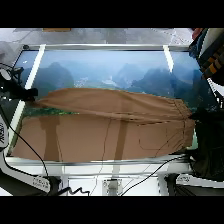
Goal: Fold the clothes and pants, and hang the long-sleeved shirts on hangers.
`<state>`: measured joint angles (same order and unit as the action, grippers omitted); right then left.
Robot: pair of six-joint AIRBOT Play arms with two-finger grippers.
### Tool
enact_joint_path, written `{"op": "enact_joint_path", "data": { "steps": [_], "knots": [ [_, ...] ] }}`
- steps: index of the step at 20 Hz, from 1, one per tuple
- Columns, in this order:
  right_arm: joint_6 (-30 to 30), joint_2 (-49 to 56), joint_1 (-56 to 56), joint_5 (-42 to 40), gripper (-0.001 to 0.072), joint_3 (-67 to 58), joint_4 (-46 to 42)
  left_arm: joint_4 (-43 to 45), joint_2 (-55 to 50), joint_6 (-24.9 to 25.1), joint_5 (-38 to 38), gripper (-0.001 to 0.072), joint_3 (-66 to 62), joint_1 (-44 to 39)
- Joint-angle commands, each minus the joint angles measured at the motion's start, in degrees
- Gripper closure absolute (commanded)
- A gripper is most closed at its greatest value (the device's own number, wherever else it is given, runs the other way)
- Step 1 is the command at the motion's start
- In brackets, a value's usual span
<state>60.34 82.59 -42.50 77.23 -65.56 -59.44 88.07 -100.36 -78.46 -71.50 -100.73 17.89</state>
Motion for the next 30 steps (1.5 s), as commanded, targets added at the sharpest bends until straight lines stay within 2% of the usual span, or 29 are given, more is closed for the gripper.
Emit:
{"op": "enact_joint_path", "data": {
  "steps": [1, 4, 6, 9, 15, 17, 22, 25, 29, 30],
  "knots": [
    [0.3, 0.0, 0.0, -0.3, 0.0684, 0.0, -0.8, 0.4, -0.4, 0.7, 10.5, 0.0695, -7.4, -2.3],
    [0.3, 0.0, 0.0, -0.2, 0.0684, 0.0, -0.7, 2.4, 1.3, 8.6, 12.4, 0.0696, -13.1, -5.5],
    [0.5, 0.0, 0.0, 0.0, 0.0684, 0.0, -0.7, 10.9, 2.7, 8.6, 10.0, 0.0697, -13.0, -7.5],
    [0.5, 0.0, 0.0, -0.1, 0.0684, 0.0, -0.8, 13.0, 4.0, 3.7, 8.4, 0.0698, -6.7, -7.0],
    [0.5, 0.0, 0.0, -0.3, 0.0684, 0.0, -0.8, 14.0, 8.6, 2.5, 7.6, 0.0697, 22.5, -6.2],
    [0.5, 0.0, 0.0, -0.3, 0.0684, 0.0, -0.8, 17.0, 8.5, -0.7, 8.1, 0.0696, 27.3, -6.1],
    [0.4, 0.0, 0.0, -2.0, 0.0684, 0.0, -0.8, 20.4, 8.5, -6.7, 8.9, 0.0695, 28.4, -3.4],
    [0.5, 0.0, 0.0, -2.0, 0.0684, 0.0, -0.8, 20.3, 8.5, -13.0, 9.1, 0.0694, 28.5, -0.8],
    [0.5, 0.0, 0.0, -2.1, 0.0684, 0.0, -0.7, 18.8, 8.5, -13.3, 12.2, 0.0694, 28.5, 0.4],
    [0.5, 0.0, 0.0, -2.0, 0.0683, 0.0, -0.7, 18.2, 8.5, -13.3, 12.5, 0.0656, 28.5, 0.2]
  ]
}}
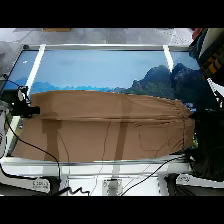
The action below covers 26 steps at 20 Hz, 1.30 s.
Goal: Fold the clothes and pants, and hang the long-sleeved shirts on hangers.
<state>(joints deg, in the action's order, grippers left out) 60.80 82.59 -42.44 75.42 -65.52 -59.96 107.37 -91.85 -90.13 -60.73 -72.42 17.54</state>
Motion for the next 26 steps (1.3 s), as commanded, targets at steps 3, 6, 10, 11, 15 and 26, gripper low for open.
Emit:
{"op": "enact_joint_path", "data": {
  "steps": [3, 6, 10, 11, 15, 26],
  "knots": [
    [0.0, 0.0, 0.0, 0.0, 0.0404, 0.0, -0.1, -1.1, 0.1, -1.7, 1.4, -0.0001, 0.1, 0.3],
    [0.0, 0.0, 0.0, 0.0, 0.0132, -0.1, -0.1, -1.1, 1.5, -1.7, 0.0, 0.0009, 0.1, 0.3],
    [1.4, -0.1, -0.1, 1.9, 0.0138, -2.4, -0.8, -0.9, 7.8, -2.3, -0.1, 0.0013, -0.8, 0.3],
    [3.5, -0.1, -0.1, 3.2, 0.014, -3.7, -2.1, -0.9, 9.9, -2.3, -0.2, 0.0042, -1.0, 0.3],
    [9.3, -3.5, -0.1, 6.1, 0.0639, -5.3, -7.1, -2.5, 18.9, -1.2, -7.5, 0.0692, -1.0, 0.0],
    [13.0, -31.4, -5.4, 16.2, 0.0685, 15.5, -16.2, -2.8, 27.9, 11.1, -10.4, 0.0692, 4.3, 1.2]
  ]
}}
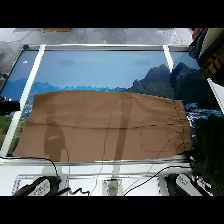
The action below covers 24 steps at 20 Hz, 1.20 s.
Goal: Fold the clothes and pants, and hang the long-sleeved shirts on hangers.
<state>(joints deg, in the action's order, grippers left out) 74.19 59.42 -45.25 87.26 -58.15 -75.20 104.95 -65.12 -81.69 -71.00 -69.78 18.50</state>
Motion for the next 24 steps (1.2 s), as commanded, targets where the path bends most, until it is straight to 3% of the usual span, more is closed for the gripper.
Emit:
{"op": "enact_joint_path", "data": {
  "steps": [1, 2, 3, 4, 5, 8, 11, 17, 20, 21, 24],
  "knots": [
    [0.4, -11.4, -3.5, 5.1, 0.0685, 12.1, -0.3, -1.3, 1.2, 2.6, 0.9, 0.0692, 2.1, 0.2],
    [3.4, -14.1, -4.2, 5.0, 0.0671, 15.3, 0.0, -2.6, 1.2, 2.7, 2.3, 0.0692, 2.6, 0.2],
    [7.0, -16.3, -4.5, 4.0, 0.048, 18.2, -0.1, -3.9, 1.2, 2.7, 3.8, 0.0692, 3.1, 0.2],
    [11.4, -18.0, -4.5, 2.8, 0.0145, 20.6, -0.2, -4.9, 1.2, 2.7, 5.4, 0.0692, 3.7, 0.2],
    [15.0, -18.7, -4.5, 1.9, 0.0062, 22.3, -0.3, -5.4, 1.2, 2.7, 6.6, 0.0692, 4.2, 0.2],
    [21.8, -17.5, -4.5, -0.1, 0.0069, 24.7, -0.3, -5.6, 1.0, 2.7, 7.9, 0.0692, 5.2, 0.2],
    [22.6, -15.3, -4.5, -3.3, 0.0146, 26.3, 0.6, -5.6, 0.0, 2.7, 8.5, 0.0692, 5.5, 0.2],
    [20.1, -7.9, -4.5, -14.8, 0.0159, 30.6, 8.5, -5.6, -1.9, 2.7, 8.5, 0.0692, 5.5, 0.2],
    [19.1, -3.5, -4.5, -19.0, 0.0163, 32.3, 7.7, -5.6, -2.6, 2.7, 8.5, 0.0692, 5.5, 0.2],
    [17.5, -2.5, -4.5, -21.0, 0.0251, 32.7, 8.0, -5.6, -2.9, 2.7, 8.5, 0.0692, 5.5, 0.2],
    [13.3, -1.8, -4.5, -24.4, 0.0268, 32.9, 10.3, -5.6, -3.6, 2.6, 8.5, 0.0692, 5.5, 0.2]
  ]
}}
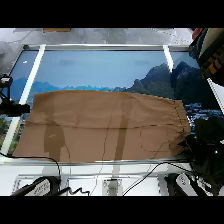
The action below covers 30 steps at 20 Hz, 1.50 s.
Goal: Fold the clothes and pants, and hang the long-sleeved shirts on hangers.
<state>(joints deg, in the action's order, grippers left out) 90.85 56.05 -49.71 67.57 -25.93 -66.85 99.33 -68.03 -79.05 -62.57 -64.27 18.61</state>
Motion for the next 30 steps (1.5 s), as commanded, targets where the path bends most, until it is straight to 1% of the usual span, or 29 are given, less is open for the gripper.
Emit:
{"op": "enact_joint_path", "data": {
  "steps": [1, 2, 3, 4, 5, 6, 7, 8, 9, 10, 11, 13, 14, 18, 20, 21, 23, 24, 25, 27, 29, 30],
  "knots": [
    [-3.4, 1.6, 0.0, -5.7, 0.0279, 0.7, 1.2, 0.0, -0.9, 0.0, 0.0, 0.0692, 0.0, 0.1],
    [-3.4, 1.6, 0.0, -6.1, 0.0331, 0.7, 0.3, -0.7, -1.3, 0.0, 0.0, 0.0692, 0.0, 0.1],
    [-3.4, 1.6, 0.0, -6.4, 0.04, 0.7, -0.7, -1.3, -1.7, 0.0, 0.0, 0.0692, 0.0, 0.1],
    [-3.6, 1.6, 0.0, -6.8, 0.0414, 0.7, -1.0, -1.7, -2.5, 0.0, 0.0, 0.0692, 0.0, 0.1],
    [-4.4, 1.5, 0.0, -7.0, 0.0531, 0.6, -0.7, -2.1, -3.2, 0.0, 0.0, 0.0691, 0.0, 0.1],
    [-5.4, 1.5, 0.0, -7.1, 0.0691, 0.6, -0.5, -2.2, -3.9, 0.0, -0.4, 0.0691, 0.1, 0.1],
    [-6.8, 1.4, 0.0, -6.8, 0.0684, 0.6, -0.3, -2.4, -4.4, 0.1, -1.2, 0.0688, 0.1, 0.1],
    [-9.6, 1.1, 0.0, -6.6, 0.0684, 0.6, 0.7, -3.1, -4.6, 1.1, -2.2, 0.0633, 0.1, 0.1],
    [-11.8, 0.3, 0.0, -6.5, 0.0685, 0.6, 1.9, -4.2, -4.5, 2.8, -3.4, 0.052, 0.1, 0.2],
    [-12.8, -1.1, 0.0, -6.5, 0.0685, 0.6, 2.8, -5.0, -4.4, 4.0, -5.4, 0.049, 0.1, 0.6],
    [-12.8, -2.9, 0.0, -6.5, 0.0686, 0.6, 2.8, -6.0, -4.2, 4.2, -7.7, 0.048, 0.1, 1.4],
    [-12.8, -6.5, 0.0, -6.5, 0.0685, 0.6, 2.5, -9.6, -4.1, 5.0, -12.9, 0.048, 0.1, 4.4],
    [-12.8, -8.0, 0.0, -6.5, 0.0685, 0.6, 2.6, -11.2, -3.9, 5.0, -14.2, 0.048, 0.1, 6.6],
    [-13.7, -9.6, 0.1, -7.0, 0.0685, 0.7, 2.8, -22.0, -0.4, 4.9, -17.9, 0.0485, 0.2, 20.9],
    [-13.7, -9.6, 0.1, -7.0, 0.0685, 0.7, 3.1, -22.1, 0.6, 4.3, -20.3, 0.0482, 1.4, 28.9],
    [-13.7, -9.6, 0.1, -7.0, 0.0685, 0.7, 3.4, -22.1, 0.9, 4.3, -21.0, 0.0457, 3.1, 32.7],
    [-13.7, -9.6, 0.1, -7.0, 0.0685, 0.7, 4.2, -24.6, 1.2, 3.6, -20.6, 0.0282, 8.7, 40.1],
    [-13.7, -9.6, 0.1, -7.1, 0.0685, 0.7, 4.3, -26.6, 1.2, 3.6, -20.3, 0.0266, 12.1, 43.5],
    [-13.7, -9.6, 0.1, -7.1, 0.0685, 0.7, 4.3, -27.6, 1.2, 3.7, -19.2, 0.0266, 15.3, 46.5],
    [-13.7, -9.6, 0.1, -7.1, 0.0685, 0.7, 4.2, -27.6, 1.2, 4.4, -16.2, 0.0265, 21.2, 50.9],
    [-13.7, -9.6, 0.1, -7.0, 0.0685, 0.7, 4.2, -27.6, 1.2, 6.4, -13.0, 0.0265, 25.7, 53.2],
    [-13.7, -9.6, 0.1, -7.0, 0.0684, 0.7, 4.2, -27.6, 1.2, 6.5, -11.2, 0.0264, 27.4, 53.7]
  ]
}}
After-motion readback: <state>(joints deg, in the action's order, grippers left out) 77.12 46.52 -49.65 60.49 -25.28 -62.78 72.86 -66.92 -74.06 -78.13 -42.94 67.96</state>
